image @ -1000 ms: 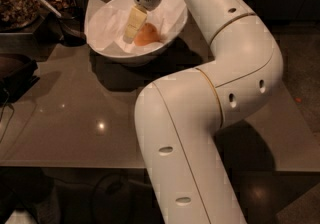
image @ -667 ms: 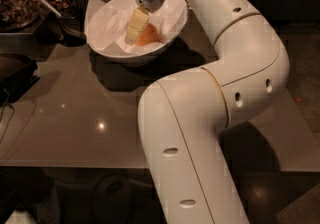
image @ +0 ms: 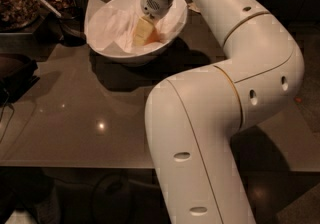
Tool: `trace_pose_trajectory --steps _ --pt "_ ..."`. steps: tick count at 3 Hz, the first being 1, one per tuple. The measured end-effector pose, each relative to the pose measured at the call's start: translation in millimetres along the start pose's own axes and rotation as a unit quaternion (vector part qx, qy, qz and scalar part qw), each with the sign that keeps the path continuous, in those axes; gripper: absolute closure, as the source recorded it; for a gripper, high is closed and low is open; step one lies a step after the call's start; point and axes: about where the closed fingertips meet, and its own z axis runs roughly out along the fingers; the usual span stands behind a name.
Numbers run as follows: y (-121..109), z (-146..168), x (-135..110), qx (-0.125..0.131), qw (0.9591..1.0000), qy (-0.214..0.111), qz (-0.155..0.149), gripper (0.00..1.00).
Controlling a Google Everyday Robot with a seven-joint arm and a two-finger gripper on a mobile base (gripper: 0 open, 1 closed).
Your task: Pick orange from white bowl
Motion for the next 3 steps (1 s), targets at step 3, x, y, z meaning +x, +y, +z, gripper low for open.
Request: trace_pose_trajectory --steps 3 --pt "-8 31 2 -0.014 0.9998 0.010 -0.007 0.44"
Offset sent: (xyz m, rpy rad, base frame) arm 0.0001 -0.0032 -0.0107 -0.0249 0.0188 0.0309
